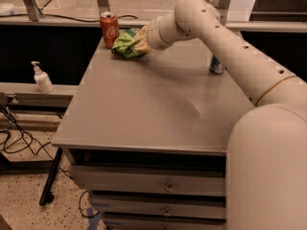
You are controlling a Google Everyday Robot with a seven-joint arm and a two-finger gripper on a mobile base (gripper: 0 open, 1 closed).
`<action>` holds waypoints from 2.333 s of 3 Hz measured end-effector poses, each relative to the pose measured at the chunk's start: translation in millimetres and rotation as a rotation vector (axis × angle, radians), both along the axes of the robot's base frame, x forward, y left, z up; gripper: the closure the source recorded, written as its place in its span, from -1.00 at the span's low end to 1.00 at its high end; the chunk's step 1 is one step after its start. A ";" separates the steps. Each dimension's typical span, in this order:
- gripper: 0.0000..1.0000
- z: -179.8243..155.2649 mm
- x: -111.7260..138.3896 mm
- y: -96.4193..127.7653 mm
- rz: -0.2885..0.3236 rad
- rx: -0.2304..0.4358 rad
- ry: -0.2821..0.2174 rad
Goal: Move green rice chip bag near coke can
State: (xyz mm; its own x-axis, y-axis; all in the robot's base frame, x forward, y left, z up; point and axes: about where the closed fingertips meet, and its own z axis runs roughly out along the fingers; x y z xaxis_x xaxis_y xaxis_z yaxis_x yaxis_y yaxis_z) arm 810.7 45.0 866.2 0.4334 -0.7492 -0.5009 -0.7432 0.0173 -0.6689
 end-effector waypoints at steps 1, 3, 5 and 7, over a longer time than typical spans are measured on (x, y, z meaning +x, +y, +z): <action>0.16 5.1 2.1 -0.9 -0.003 -0.012 -0.005; -0.78 15.6 1.7 -2.7 -0.006 -0.025 -0.018; -1.00 43.8 -5.0 -6.4 -0.019 -0.022 -0.061; -1.00 148.2 -44.8 -91.6 -0.213 0.117 -0.141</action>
Offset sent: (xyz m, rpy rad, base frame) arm 0.0033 -0.0099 0.0224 -0.0326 -0.0234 -0.0138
